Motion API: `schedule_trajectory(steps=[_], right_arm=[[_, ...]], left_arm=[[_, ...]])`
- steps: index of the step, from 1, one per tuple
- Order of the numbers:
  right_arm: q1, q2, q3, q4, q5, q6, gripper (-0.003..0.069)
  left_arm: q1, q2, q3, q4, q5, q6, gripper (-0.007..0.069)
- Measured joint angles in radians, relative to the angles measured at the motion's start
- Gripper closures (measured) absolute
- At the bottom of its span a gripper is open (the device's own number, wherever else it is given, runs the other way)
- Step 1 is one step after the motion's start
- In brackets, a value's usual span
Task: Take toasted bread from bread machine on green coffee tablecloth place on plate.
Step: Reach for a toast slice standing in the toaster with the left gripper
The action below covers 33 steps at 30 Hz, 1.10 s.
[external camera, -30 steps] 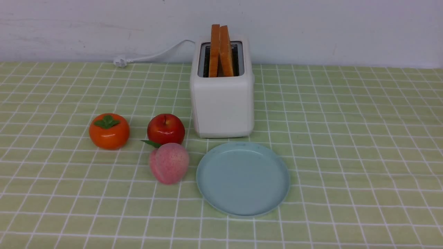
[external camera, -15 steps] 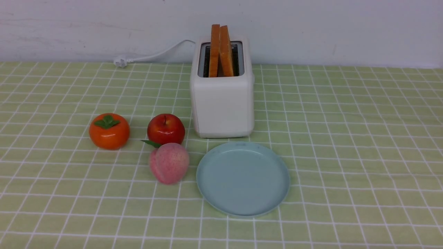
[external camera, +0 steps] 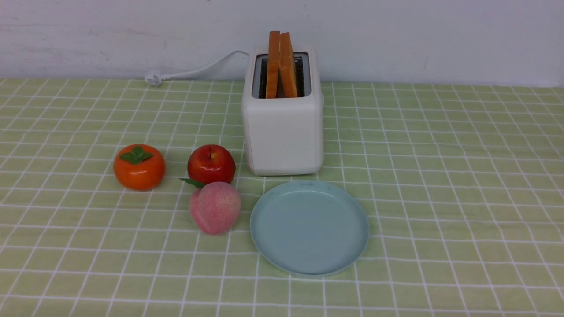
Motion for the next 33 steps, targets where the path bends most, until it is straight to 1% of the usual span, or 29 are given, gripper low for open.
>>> schedule_trajectory(steps=[2,6,10,13,16,17,18,19,21,22,24,25,26,27,28,30,32,33], right_arm=[[0.0,0.0,0.0,0.0,0.0,0.0,0.0417],[0.0,0.0,0.0,0.0,0.0,0.0,0.0417],[0.0,0.0,0.0,0.0,0.0,0.0,0.0417],[0.0,0.0,0.0,0.0,0.0,0.0,0.0417],[0.0,0.0,0.0,0.0,0.0,0.0,0.0417],[0.0,0.0,0.0,0.0,0.0,0.0,0.0417],[0.0,0.0,0.0,0.0,0.0,0.0,0.0417],[0.0,0.0,0.0,0.0,0.0,0.0,0.0417],[0.0,0.0,0.0,0.0,0.0,0.0,0.0417],[0.0,0.0,0.0,0.0,0.0,0.0,0.0417],[0.0,0.0,0.0,0.0,-0.005,0.0,0.0417],[0.0,0.0,0.002,0.0,-0.01,0.001,0.0417],[0.0,0.0,0.002,0.0,-0.02,0.009,0.0417],[0.0,0.0,0.003,0.0,-0.022,0.011,0.0417],[0.0,0.0,0.007,0.041,-0.05,0.041,0.0417],[0.0,0.0,0.012,0.102,-0.111,0.099,0.0417],[0.0,0.0,0.012,0.167,-0.185,0.148,0.0417],[0.0,0.0,0.012,0.215,-0.242,0.18,0.0417]], left_arm=[[0.0,0.0,0.0,0.009,-0.009,0.006,0.0386],[0.0,0.0,0.0,0.006,-0.087,0.008,0.0386],[0.0,0.0,0.0,-0.155,-0.248,-0.103,0.0386],[0.0,0.0,0.0,-0.247,-0.352,-0.154,0.0386],[0.0,0.0,0.0,-0.35,-0.436,-0.177,0.0386],[0.0,0.0,0.0,-0.35,-0.44,-0.178,0.0386],[0.0,0.0,0.0,-0.394,-0.454,-0.18,0.0395],[0.0,0.0,0.0,-0.405,-0.446,-0.178,0.0413],[0.0,0.0,-0.018,-0.399,-0.398,-0.158,0.0466],[0.0,0.0,-0.027,-0.394,-0.388,-0.154,0.0473],[0.0,0.0,-0.111,-0.345,-0.285,-0.089,0.0592],[0.0,0.0,-0.152,-0.326,-0.25,-0.057,0.0629],[0.0,0.002,-0.193,-0.311,-0.214,-0.024,0.0638],[0.0,0.002,-0.193,-0.311,-0.214,-0.018,0.0638],[-0.003,0.018,-0.248,-0.294,-0.165,0.031,0.0638],[-0.028,0.056,-0.307,-0.289,-0.14,0.099,0.0638],[-0.088,0.104,-0.339,-0.286,-0.135,0.179,0.0638],[-0.149,0.139,-0.348,-0.286,-0.14,0.234,0.0638]])
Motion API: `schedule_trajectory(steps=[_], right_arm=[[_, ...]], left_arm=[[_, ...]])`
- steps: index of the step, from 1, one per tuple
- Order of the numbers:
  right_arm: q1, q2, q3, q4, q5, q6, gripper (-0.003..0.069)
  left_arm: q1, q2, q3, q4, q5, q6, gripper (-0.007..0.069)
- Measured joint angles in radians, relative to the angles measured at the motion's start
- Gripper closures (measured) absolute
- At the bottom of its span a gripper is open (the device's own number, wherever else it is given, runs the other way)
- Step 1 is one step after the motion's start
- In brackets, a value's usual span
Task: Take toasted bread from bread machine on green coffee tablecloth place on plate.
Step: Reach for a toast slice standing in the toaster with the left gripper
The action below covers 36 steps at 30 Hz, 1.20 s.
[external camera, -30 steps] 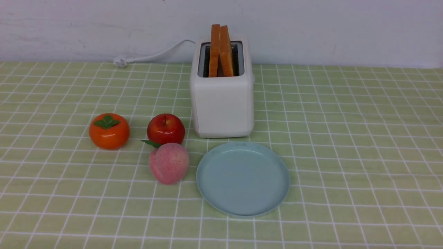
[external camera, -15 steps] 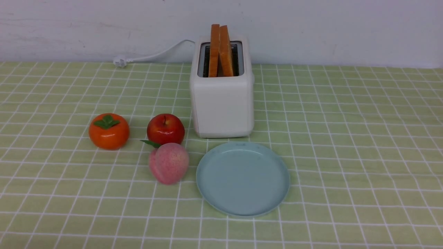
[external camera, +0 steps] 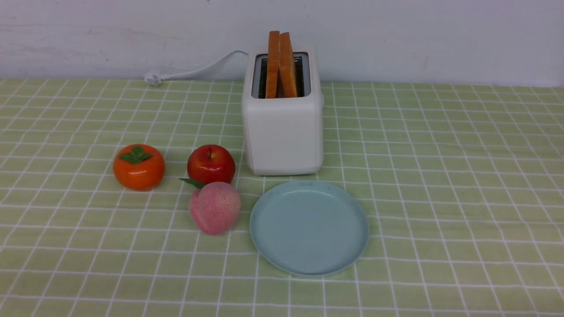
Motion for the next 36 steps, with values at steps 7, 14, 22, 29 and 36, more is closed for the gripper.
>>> schedule_trajectory(steps=[7,14,22,29,36], right_arm=[[0.0,0.0,-0.038,0.122,-0.103,0.058,0.0443],[0.0,0.147,-0.341,0.084,0.237,-0.082,0.0593],[0.0,0.328,-0.596,0.126,0.559,-0.407,0.0659],[0.0,0.339,-0.608,0.344,0.477,-0.591,0.0659],[0.0,0.34,-0.609,0.516,0.44,-0.778,0.0655]], left_arm=[[-0.219,0.245,-0.002,-0.007,-0.26,0.071,0.0638],[-0.359,0.591,-0.043,-0.012,-0.607,0.071,0.0638],[-0.434,0.935,-0.243,0.058,-0.703,0.071,0.0638],[-0.434,1.194,-0.381,0.038,-0.842,0.074,0.0619],[-0.434,1.386,-0.489,0.038,-0.954,0.076,0.0434]])
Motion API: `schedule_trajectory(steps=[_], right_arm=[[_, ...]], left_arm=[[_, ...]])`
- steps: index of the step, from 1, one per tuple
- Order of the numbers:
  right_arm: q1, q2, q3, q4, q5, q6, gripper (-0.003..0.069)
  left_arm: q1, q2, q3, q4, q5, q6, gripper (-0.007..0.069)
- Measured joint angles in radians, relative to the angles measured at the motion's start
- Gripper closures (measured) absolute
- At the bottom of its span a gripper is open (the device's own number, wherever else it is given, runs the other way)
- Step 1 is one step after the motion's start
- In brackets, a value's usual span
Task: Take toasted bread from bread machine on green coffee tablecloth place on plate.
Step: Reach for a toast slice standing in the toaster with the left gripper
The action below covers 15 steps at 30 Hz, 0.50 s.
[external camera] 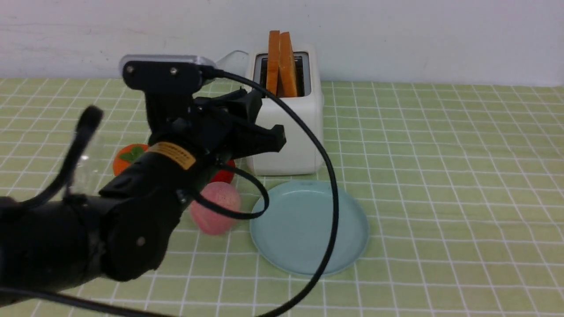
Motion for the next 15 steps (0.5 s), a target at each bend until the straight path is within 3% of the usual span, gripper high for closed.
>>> schedule_trajectory(steps=[5,15], right_arm=[[0.0,0.0,0.0,0.041,-0.001,-0.069,0.0652],[0.0,0.0,0.0,0.057,-0.027,-0.079,0.0641]], left_arm=[[0.023,0.127,-0.086,0.009,-0.014,0.001,0.0314],[0.135,0.277,-0.211,0.103,-0.021,-0.007,0.0295]])
